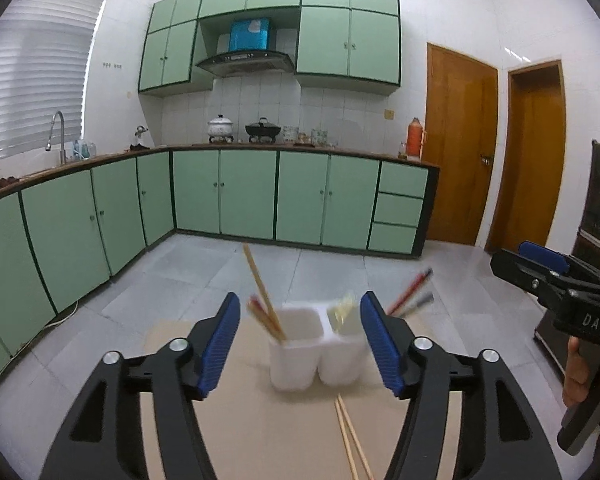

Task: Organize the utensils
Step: 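Open both tools and move back to the last two red-patterned chopsticks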

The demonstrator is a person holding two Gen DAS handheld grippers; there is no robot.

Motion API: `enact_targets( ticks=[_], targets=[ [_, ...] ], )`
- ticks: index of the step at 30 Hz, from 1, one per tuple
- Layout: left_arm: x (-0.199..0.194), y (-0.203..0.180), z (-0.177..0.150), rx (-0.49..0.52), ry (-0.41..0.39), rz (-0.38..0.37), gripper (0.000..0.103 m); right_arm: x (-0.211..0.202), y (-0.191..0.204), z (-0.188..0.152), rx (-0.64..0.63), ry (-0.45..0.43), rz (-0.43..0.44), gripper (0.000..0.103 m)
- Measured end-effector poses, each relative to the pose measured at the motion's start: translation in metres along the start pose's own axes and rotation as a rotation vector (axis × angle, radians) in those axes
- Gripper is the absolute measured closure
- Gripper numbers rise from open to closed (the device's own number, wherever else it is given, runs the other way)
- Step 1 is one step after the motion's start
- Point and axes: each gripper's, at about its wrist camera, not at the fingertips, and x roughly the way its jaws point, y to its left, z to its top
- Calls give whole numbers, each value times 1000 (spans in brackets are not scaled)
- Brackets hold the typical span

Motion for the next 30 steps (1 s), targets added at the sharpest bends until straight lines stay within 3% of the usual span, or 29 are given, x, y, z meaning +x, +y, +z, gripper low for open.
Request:
enact_targets(
  ticks=[7, 15, 30],
  targets=[
    [-11, -5, -56, -11, 89, 13, 28, -17, 12, -69, -5, 59, -39, 9],
    [-7, -3, -120, -19, 185, 20, 27, -14, 33, -126, -3, 158, -34, 9],
    [-17, -8, -179, 27, 258, 55, 27, -15, 55, -199, 13, 263, -72, 10]
  ],
)
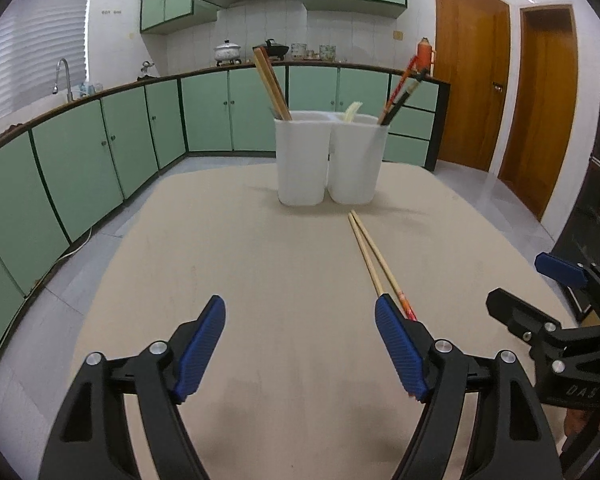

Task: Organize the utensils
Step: 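Open both tools and move back to the last two red-patterned chopsticks, then grasp one red-patterned chopstick with the right tool while the left tool grasps the other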

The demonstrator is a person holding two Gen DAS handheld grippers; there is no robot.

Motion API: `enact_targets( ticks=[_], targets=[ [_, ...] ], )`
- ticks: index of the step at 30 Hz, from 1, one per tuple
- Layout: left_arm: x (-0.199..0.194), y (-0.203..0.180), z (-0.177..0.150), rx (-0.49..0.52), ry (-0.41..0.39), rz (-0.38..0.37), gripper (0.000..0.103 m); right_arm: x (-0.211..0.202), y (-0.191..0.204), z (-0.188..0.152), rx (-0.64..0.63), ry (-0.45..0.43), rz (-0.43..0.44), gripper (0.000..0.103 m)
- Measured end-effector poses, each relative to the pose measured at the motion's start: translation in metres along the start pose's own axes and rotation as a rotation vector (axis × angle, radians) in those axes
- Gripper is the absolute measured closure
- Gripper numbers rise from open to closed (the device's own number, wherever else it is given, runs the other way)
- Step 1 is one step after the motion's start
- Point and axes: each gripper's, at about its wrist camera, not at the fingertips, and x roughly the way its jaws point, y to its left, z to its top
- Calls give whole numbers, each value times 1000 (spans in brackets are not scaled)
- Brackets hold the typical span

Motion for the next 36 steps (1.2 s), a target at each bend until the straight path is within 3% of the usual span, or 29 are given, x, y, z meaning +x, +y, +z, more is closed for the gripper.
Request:
enact_targets(
  ticks=[2, 10, 24, 28, 31, 36],
  targets=[
    [0, -2, -3, 7, 5, 2, 27, 1, 3, -4, -5, 11, 0, 25],
    [-1, -1, -12, -42, 22, 9, 27, 6, 19, -19, 2, 55, 14, 41],
    [-3, 1, -14, -41, 33, 18, 27, 27, 39, -40, -44, 197, 38, 81],
    [-1, 1, -16, -42, 39, 13, 27, 28, 40, -40, -53, 191, 30, 82],
    [1, -1, -17, -40, 46, 8, 27, 28, 38, -40, -43, 188, 42, 97],
    [4, -6, -19, -30, 54, -6, 27, 26, 30, -40, -23, 192, 68, 98]
  ],
)
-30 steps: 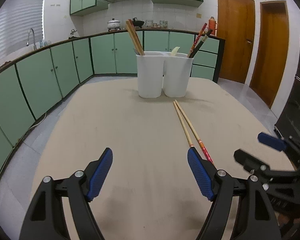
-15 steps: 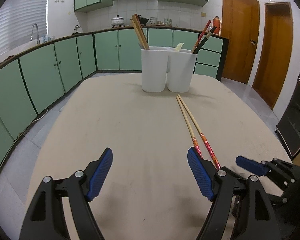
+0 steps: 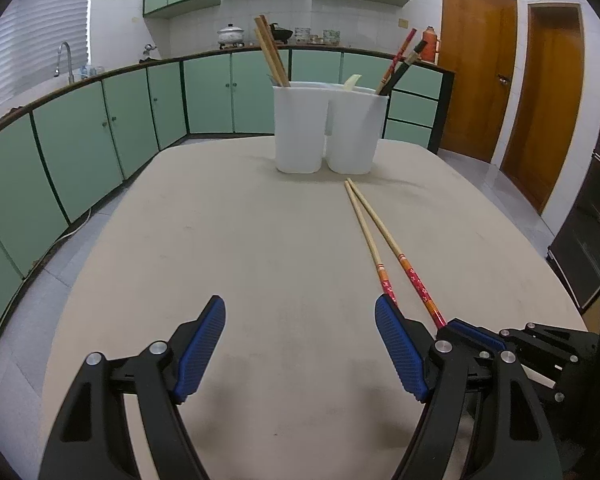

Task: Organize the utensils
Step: 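Grasp one red-patterned chopstick with the right tool while the left tool grasps the other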

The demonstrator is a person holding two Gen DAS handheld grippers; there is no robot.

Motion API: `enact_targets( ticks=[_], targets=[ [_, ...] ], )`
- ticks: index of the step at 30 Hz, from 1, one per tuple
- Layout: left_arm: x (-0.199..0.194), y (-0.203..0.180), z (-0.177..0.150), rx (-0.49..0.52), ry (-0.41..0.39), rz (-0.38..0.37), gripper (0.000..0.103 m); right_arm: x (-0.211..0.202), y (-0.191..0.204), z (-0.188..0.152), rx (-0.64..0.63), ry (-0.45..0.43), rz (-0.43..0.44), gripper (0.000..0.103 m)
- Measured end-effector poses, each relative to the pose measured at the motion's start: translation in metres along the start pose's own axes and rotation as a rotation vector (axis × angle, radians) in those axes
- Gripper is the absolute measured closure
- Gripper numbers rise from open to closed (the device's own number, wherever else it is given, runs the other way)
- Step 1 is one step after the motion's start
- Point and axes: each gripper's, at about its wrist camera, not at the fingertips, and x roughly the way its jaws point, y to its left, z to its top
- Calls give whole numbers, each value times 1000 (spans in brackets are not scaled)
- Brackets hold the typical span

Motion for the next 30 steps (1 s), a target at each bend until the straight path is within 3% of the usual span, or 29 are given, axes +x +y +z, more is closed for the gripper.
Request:
enact_targets(
  ticks=[10, 19, 24, 30],
  targets=[
    [11, -29, -6, 27, 50, -69, 28, -17, -33, 2, 82, -38, -25, 98],
    [28, -47, -14, 56, 111, -92, 43, -20, -43, 2, 99, -56, -30, 98],
    [34, -51, -15, 52, 129, -97, 59, -23, -43, 3, 101, -68, -31, 98],
    [36, -50, -14, 44, 122, -89, 87, -24, -40, 3, 97, -79, -34, 98]
  ],
)
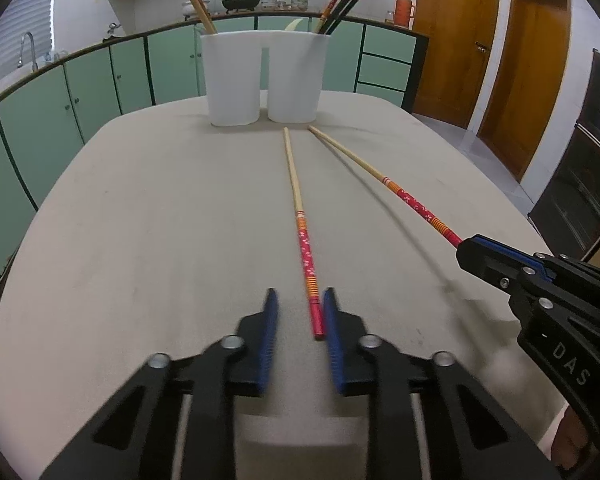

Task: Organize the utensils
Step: 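Grasp one red-patterned chopstick with the right tool while the left tool grasps the other, then lift both chopsticks and drop them into the white holder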

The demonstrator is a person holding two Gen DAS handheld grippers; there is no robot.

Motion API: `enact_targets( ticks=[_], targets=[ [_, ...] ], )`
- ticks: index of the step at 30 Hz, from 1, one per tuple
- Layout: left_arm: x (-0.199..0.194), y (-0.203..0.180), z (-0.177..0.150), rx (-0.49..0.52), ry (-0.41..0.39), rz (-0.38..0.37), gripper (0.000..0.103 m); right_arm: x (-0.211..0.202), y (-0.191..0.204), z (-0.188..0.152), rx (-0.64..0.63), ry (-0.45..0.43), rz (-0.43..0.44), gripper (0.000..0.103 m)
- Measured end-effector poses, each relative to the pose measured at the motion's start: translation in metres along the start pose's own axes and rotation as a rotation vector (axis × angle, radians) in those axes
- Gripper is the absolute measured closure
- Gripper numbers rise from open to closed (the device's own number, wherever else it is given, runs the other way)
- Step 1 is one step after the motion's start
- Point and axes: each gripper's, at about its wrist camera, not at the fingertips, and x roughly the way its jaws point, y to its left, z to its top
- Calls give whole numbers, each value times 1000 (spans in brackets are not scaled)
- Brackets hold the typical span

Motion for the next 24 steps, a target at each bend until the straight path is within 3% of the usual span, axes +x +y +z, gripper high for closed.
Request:
enact_targets(
  ticks=[2, 10, 24],
  targets=[
    [0, 0, 0, 2, 0, -5, 97, -1, 3, 0, -11, -4, -4, 98],
    [-8, 5, 3, 0, -15, -19, 98, -6, 8, 1, -41, -19, -14, 98],
    [-50, 7, 26, 9, -121, -15, 98, -24, 12, 16, -110, -79, -60, 98]
  ],
)
